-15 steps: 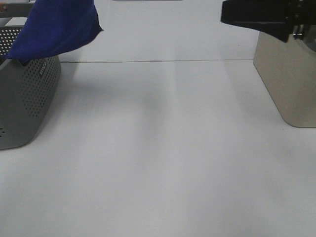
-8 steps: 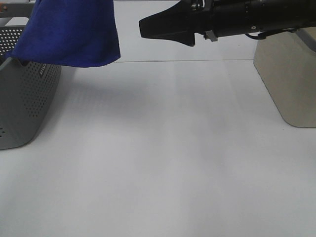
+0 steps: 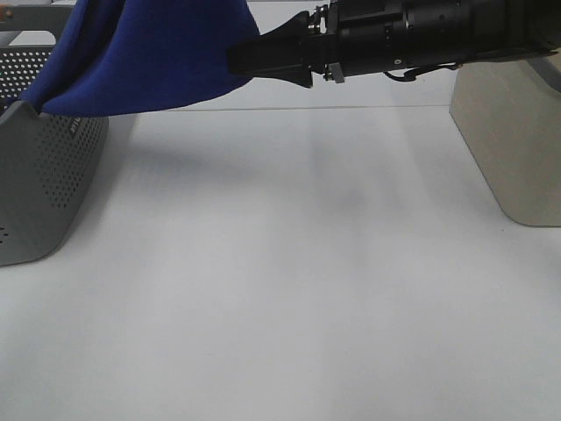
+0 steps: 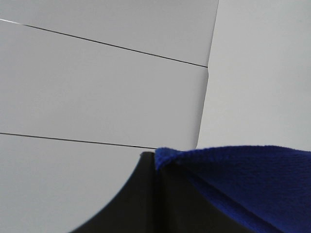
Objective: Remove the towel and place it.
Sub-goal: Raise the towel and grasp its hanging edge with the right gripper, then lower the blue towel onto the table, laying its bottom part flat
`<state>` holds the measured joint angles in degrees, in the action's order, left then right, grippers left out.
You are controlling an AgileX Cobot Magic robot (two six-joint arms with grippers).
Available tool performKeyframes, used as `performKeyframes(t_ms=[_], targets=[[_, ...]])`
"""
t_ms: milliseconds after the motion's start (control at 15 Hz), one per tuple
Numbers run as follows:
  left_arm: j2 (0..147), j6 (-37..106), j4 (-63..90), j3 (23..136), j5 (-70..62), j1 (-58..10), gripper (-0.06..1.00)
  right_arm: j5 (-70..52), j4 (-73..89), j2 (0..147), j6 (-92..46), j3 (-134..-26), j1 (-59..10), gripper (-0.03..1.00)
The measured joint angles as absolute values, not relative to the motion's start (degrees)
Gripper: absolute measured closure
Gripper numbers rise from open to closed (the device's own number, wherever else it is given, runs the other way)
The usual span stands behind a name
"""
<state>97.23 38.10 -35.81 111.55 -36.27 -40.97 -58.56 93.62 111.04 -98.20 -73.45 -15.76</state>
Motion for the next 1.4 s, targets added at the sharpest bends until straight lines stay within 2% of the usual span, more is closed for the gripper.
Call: performKeyframes(t_ms=[200, 467, 1067, 1400], targets=[[97.2, 38.1, -35.8, 111.6, -36.3, -41.0, 0.94, -57.3, 93.6, 114.0, -97.6, -76.4, -16.6, 0.18], [97.2, 38.1, -35.9, 111.6, -36.4, -41.0, 0.94, -49.4, 90.5, 114.1, -97.4, -77.1, -15.8, 0.18], [97.2, 38.1, -33.1, 111.6, -36.2, -41.0, 0.94, -48.5, 90.5, 114.7, -97.6, -77.2, -14.6, 0.18], [97.9, 38.1, -32.1, 111.6, -31.3, -41.0, 0.94, -49.8, 91.9, 116.9, -98.7, -77.4, -15.9, 0.21]])
